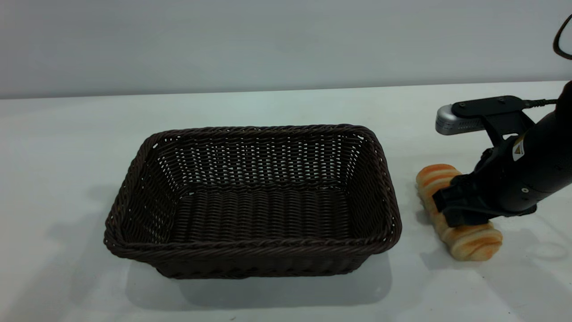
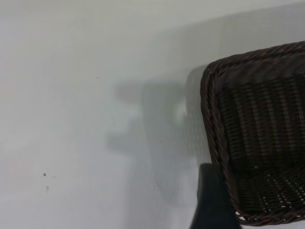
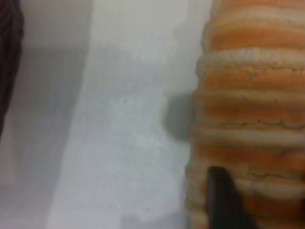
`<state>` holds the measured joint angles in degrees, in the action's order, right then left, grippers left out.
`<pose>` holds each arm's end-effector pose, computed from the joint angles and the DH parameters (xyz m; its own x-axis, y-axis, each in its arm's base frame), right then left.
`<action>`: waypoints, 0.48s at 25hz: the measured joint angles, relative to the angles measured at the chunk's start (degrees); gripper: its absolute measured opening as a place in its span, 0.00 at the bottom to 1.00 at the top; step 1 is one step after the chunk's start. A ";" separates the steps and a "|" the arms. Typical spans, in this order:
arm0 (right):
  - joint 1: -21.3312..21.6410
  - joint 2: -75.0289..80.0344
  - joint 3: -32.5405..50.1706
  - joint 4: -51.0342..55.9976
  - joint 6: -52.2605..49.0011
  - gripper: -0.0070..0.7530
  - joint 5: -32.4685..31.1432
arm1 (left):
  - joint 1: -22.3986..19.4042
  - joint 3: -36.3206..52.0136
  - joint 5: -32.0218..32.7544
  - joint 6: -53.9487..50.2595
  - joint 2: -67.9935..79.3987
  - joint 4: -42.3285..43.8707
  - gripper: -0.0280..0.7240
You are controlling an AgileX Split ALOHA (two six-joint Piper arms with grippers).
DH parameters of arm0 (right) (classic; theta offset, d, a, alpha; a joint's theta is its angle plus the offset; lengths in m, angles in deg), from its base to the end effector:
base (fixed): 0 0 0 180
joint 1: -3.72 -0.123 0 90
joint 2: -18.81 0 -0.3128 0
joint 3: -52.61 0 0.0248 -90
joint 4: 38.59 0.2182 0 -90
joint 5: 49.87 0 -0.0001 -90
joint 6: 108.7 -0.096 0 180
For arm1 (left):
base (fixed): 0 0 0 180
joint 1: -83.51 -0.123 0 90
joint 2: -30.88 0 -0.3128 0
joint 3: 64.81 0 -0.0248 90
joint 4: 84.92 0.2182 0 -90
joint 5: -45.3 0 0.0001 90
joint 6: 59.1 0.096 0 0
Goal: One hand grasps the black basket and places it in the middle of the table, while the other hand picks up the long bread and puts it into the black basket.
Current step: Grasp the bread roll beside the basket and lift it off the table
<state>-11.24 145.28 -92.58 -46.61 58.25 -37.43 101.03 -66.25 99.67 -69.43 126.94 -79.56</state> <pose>0.3170 0.0877 0.0936 -0.8491 -0.1328 -0.5112 -0.1966 0.9778 0.0725 0.2901 -0.0839 0.3592 -0.8428 0.1350 -0.5210 0.1583 0.9874 -0.0003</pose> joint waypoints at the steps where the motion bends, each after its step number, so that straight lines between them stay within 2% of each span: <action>1: 0.06 0.00 0.00 0.00 0.04 0.29 0.01 | 0.00 0.00 0.00 0.01 0.00 0.00 0.76; 2: 0.20 0.08 0.00 0.00 0.19 0.19 -0.06 | 0.00 0.00 0.00 0.01 0.00 0.00 0.76; 4: 0.90 0.07 -0.10 -0.05 0.31 0.09 -0.55 | 0.00 0.00 0.00 0.01 0.00 0.00 0.76; 12: 5.08 -6.69 -0.37 -0.19 1.35 0.06 -8.14 | 0.00 0.00 -0.29 0.07 0.00 0.00 0.76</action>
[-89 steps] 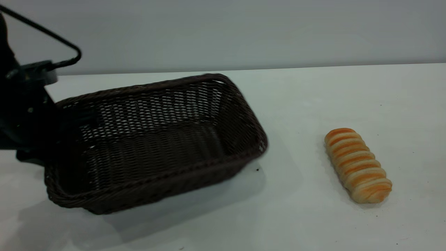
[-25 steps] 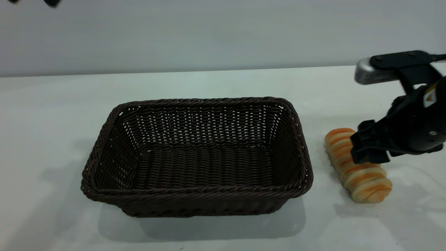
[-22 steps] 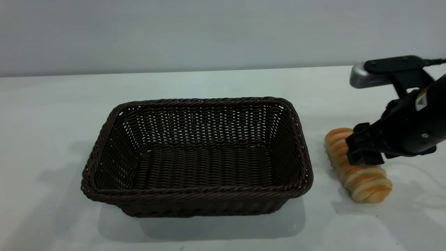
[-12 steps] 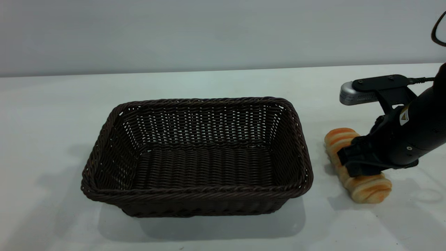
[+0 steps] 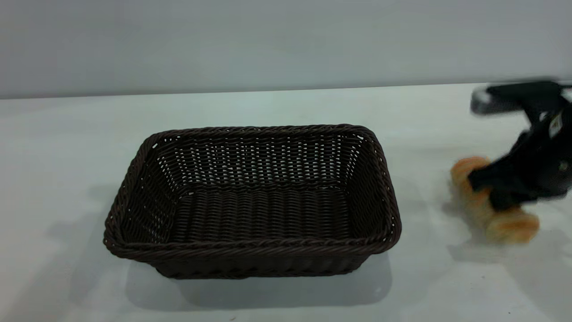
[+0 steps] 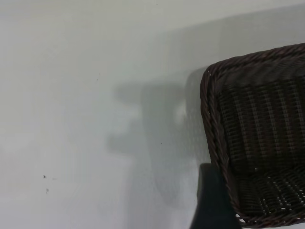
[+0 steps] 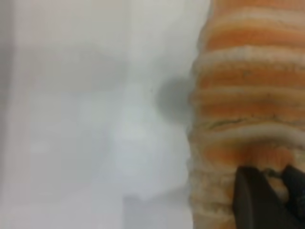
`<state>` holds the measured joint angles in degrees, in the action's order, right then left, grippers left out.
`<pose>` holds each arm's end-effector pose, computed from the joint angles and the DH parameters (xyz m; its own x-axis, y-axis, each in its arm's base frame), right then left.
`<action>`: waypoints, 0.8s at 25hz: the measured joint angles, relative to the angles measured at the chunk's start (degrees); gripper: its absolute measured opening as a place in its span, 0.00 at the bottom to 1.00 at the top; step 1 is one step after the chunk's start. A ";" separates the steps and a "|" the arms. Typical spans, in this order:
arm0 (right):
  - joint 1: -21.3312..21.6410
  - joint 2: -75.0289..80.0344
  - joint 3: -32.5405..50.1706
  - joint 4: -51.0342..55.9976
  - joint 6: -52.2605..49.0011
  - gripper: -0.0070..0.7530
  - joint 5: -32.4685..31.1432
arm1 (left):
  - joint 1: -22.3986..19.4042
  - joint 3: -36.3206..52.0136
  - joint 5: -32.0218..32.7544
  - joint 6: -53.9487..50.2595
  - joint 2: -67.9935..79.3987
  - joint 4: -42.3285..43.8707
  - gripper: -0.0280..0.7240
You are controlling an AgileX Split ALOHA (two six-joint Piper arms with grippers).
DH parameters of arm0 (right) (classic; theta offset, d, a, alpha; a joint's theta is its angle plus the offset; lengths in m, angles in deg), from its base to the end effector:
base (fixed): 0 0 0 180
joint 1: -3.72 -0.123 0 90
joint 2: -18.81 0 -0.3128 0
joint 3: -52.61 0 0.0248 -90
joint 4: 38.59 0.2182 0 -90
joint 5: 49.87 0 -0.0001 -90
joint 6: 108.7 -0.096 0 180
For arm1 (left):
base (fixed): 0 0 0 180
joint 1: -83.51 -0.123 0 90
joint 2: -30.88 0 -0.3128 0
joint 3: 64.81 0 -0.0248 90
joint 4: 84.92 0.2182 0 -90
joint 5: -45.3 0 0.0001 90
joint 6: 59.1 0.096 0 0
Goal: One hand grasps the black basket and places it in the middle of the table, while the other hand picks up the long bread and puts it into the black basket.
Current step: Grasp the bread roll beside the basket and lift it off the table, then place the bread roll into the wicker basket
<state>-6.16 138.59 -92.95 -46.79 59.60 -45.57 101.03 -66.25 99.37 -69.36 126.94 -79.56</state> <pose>0.3156 0.0560 0.1256 -0.8621 -0.0878 -0.4990 -0.1241 0.9915 0.0400 0.2905 -0.0841 0.3595 -0.8399 0.1358 -0.5254 0.1598 0.9871 -0.0005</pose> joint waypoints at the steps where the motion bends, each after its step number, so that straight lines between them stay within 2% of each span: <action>1: 0.00 -2.26 0.00 0.00 0.23 0.06 -0.05 | 0.00 0.00 0.00 0.00 0.00 0.00 0.76; 5: -1.61 -11.15 0.00 0.00 0.46 0.06 -0.53 | 0.00 0.00 0.05 0.20 0.00 0.00 0.76; 7: -3.72 -14.93 0.00 0.00 0.46 0.06 -0.53 | 0.00 0.00 0.47 0.75 -0.20 0.00 0.76; 13: -14.26 -17.97 0.49 -0.13 0.46 0.06 1.13 | 0.00 0.00 1.80 1.02 -4.11 1.14 0.76; 17: -19.60 -17.97 0.54 -0.19 0.46 0.06 5.36 | 0.00 0.06 3.19 1.02 -8.71 1.31 0.76; 20: -21.05 -17.97 0.54 -0.24 0.46 0.06 8.98 | 0.00 0.86 4.16 1.02 -12.33 1.31 0.76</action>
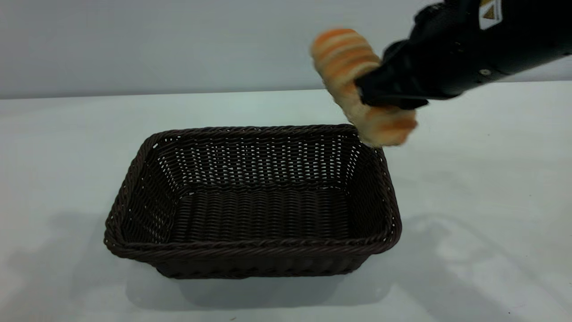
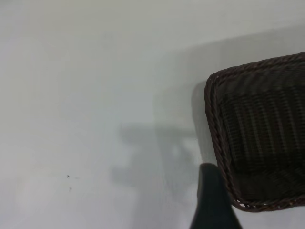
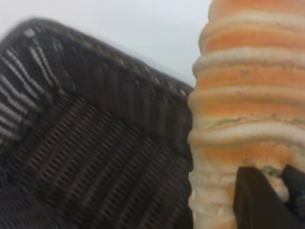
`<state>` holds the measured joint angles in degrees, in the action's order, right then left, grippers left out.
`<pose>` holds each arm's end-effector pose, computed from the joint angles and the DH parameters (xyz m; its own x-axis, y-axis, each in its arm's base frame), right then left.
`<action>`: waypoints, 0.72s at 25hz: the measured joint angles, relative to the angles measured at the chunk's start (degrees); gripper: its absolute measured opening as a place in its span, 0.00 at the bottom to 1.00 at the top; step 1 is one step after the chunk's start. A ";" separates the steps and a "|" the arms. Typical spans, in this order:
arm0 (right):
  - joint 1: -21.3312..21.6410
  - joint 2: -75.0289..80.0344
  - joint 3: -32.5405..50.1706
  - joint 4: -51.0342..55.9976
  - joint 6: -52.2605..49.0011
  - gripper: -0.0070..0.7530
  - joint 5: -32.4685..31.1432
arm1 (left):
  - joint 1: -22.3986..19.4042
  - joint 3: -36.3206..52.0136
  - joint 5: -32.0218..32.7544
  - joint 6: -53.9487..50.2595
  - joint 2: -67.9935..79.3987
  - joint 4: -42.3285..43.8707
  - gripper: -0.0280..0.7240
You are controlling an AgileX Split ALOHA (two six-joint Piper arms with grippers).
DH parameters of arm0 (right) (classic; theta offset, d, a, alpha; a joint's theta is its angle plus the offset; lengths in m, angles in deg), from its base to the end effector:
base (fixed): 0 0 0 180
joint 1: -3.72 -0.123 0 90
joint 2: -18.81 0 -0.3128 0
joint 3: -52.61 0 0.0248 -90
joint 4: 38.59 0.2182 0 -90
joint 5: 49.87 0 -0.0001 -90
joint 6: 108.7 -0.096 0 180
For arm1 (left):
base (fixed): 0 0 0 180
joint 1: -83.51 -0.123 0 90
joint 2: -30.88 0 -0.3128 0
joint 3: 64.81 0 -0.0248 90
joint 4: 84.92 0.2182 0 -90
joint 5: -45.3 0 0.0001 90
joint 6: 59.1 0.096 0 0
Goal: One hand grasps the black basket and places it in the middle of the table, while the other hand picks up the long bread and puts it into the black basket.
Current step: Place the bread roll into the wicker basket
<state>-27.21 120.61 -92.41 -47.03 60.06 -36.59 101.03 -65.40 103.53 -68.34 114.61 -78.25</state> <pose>0.2654 0.1628 0.2339 -0.5029 -0.2399 -0.8304 -0.5120 0.8567 0.0626 0.2311 -0.0630 0.4101 -0.7634 0.1370 -0.6312 0.1653 0.9861 0.0141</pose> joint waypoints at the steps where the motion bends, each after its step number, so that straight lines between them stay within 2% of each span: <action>1: 0.00 0.10 0.00 0.00 0.00 0.06 0.97 | 0.00 0.61 0.11 -0.08 -1.03 0.00 0.76; 7: 0.00 5.22 0.00 -1.32 -2.07 0.12 4.88 | 0.00 6.76 0.46 -0.82 -7.12 -0.07 0.76; 13: 0.00 10.82 0.00 -12.27 -11.68 0.32 13.97 | 0.00 12.37 0.17 -0.82 -12.47 -1.01 0.76; 16: 0.00 11.30 0.00 -16.47 -16.12 0.40 15.52 | 0.00 13.27 0.13 -0.87 -14.56 -1.07 0.76; 18: 0.00 11.30 0.00 -17.35 -16.54 0.41 15.20 | 0.00 13.45 0.19 -0.87 -15.73 -1.07 0.76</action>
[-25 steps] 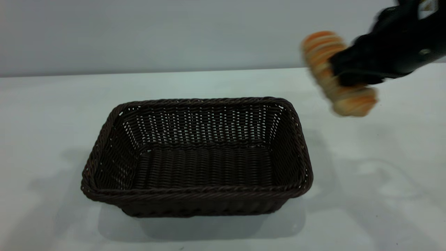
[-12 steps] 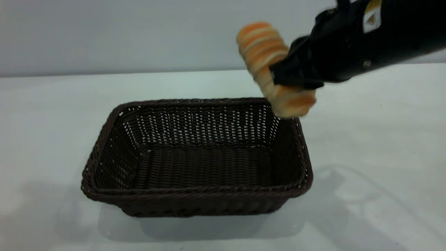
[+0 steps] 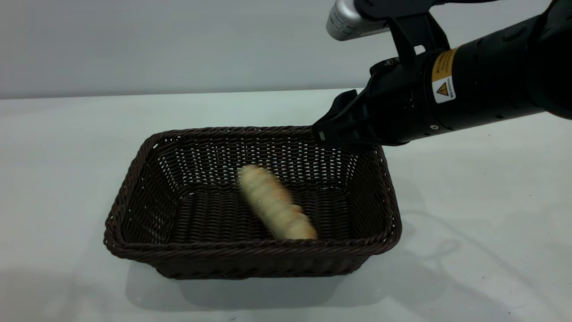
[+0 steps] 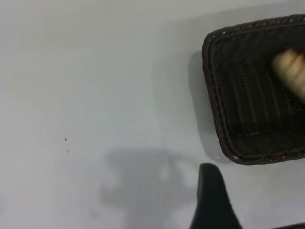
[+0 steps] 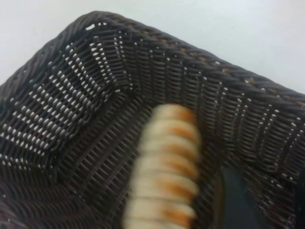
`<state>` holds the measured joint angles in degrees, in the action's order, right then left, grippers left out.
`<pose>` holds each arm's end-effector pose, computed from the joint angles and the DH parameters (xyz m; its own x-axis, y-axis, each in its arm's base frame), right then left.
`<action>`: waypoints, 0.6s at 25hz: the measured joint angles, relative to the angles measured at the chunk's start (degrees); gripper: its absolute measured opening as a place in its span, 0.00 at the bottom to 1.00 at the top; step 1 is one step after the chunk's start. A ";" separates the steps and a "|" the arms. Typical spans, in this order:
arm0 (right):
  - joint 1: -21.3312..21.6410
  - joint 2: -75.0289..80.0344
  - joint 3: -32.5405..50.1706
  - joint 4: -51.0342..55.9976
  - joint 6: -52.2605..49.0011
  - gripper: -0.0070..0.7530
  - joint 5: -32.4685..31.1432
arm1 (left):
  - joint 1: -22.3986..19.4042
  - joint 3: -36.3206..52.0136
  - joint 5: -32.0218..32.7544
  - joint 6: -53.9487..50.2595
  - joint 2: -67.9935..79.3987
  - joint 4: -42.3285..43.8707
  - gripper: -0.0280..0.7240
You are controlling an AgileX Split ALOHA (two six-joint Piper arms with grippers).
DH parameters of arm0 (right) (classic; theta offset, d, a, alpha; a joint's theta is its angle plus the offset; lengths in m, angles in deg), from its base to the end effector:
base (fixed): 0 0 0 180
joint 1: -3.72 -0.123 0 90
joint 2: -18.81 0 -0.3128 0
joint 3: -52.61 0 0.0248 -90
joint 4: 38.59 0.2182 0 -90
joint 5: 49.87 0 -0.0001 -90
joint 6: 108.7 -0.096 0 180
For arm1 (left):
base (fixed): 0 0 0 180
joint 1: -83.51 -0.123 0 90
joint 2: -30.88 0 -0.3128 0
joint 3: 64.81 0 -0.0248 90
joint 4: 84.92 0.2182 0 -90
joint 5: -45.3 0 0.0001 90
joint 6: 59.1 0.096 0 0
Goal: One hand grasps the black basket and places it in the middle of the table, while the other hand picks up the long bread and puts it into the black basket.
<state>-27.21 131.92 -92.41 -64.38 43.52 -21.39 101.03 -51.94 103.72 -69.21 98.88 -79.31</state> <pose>0.2803 0.1911 0.1887 -0.5080 -0.2096 -0.8354 -0.6135 0.7688 0.1802 0.1519 -0.0396 0.3997 -0.7468 0.1054 -0.6566 0.1561 0.9876 -0.0190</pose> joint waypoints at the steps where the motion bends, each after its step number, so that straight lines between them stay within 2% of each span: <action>1: 0.20 -0.14 0.00 -0.24 0.26 0.42 -0.83 | 0.00 0.00 0.05 0.00 -0.43 0.00 0.76; 7: 2.71 -4.99 0.00 -0.42 4.55 0.42 -12.53 | 0.00 1.09 1.45 0.00 -3.42 0.00 0.76; 15: 3.96 -19.99 0.00 -0.42 5.19 0.37 -33.39 | 0.00 9.87 0.98 1.03 -11.95 0.00 0.76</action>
<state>-23.25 111.92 -92.41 -64.80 48.72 -54.78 101.03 -42.07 104.71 -68.18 86.93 -79.31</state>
